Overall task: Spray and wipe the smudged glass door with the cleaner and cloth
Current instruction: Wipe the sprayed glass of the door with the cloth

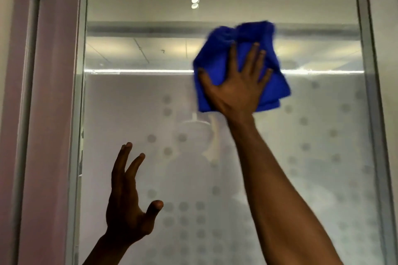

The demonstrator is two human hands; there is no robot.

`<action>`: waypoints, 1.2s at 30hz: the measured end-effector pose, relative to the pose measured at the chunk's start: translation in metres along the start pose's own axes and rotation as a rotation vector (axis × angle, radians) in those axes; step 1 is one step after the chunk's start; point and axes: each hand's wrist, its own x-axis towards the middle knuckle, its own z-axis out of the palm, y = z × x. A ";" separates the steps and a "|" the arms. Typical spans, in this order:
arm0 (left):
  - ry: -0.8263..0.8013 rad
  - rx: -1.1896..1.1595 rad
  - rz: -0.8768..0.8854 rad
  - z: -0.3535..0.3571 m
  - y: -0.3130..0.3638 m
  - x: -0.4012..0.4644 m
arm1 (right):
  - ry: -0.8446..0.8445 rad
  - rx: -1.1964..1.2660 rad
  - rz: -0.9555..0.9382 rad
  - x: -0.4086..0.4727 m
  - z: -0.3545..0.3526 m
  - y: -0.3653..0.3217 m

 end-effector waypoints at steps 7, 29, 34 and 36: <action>0.407 -0.030 -0.078 0.004 0.009 0.044 | -0.197 0.015 -0.608 -0.102 0.011 -0.035; 0.338 0.210 -0.109 -0.028 0.029 0.010 | -0.334 0.095 -0.267 -0.272 0.009 -0.060; 0.154 0.256 -0.091 -0.007 0.048 -0.036 | -0.566 0.100 -0.149 -0.460 -0.005 -0.018; 0.054 0.256 -0.079 0.004 0.042 -0.058 | -0.609 0.045 -0.151 -0.481 -0.009 0.007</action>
